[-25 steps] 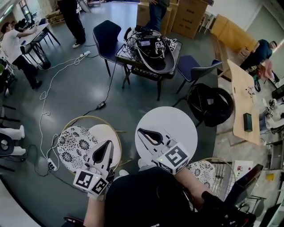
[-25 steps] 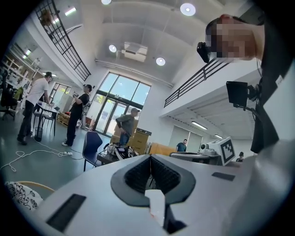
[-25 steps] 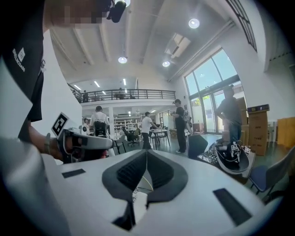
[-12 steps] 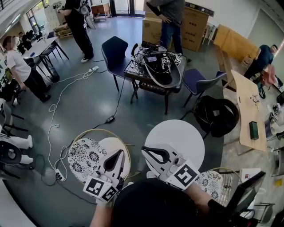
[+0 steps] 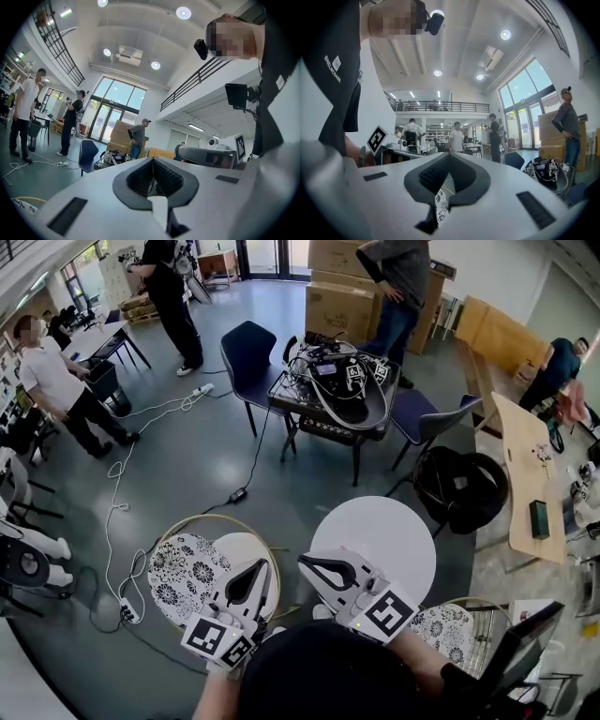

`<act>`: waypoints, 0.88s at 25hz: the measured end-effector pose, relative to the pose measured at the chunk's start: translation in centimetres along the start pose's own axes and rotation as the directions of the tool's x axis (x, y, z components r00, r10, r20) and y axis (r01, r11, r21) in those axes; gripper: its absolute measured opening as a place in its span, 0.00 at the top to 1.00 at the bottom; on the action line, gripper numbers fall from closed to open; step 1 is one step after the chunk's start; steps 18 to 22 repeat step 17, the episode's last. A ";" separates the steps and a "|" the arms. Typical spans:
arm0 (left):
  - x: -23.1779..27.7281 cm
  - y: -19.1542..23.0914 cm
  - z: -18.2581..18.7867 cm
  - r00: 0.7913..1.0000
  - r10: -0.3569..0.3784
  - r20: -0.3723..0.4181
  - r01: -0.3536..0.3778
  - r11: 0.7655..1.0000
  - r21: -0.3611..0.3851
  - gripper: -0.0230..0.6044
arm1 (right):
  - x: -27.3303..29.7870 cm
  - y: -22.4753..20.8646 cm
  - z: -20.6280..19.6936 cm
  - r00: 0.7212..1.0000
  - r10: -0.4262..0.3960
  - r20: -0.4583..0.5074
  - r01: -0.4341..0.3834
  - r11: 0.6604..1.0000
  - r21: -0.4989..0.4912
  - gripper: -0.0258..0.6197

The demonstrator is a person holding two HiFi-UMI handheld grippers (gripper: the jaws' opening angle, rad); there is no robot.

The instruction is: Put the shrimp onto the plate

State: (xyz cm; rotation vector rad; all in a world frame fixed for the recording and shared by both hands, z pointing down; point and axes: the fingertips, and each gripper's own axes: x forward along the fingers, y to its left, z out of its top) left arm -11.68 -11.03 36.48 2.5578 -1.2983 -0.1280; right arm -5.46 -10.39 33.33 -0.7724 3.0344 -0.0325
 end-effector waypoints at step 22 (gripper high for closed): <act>0.0 0.3 0.0 1.000 0.010 -0.007 -0.010 1.000 0.002 0.95 | 0.1 -1.2 -1.2 0.999 -0.044 -0.011 0.044 0.999 0.015 0.94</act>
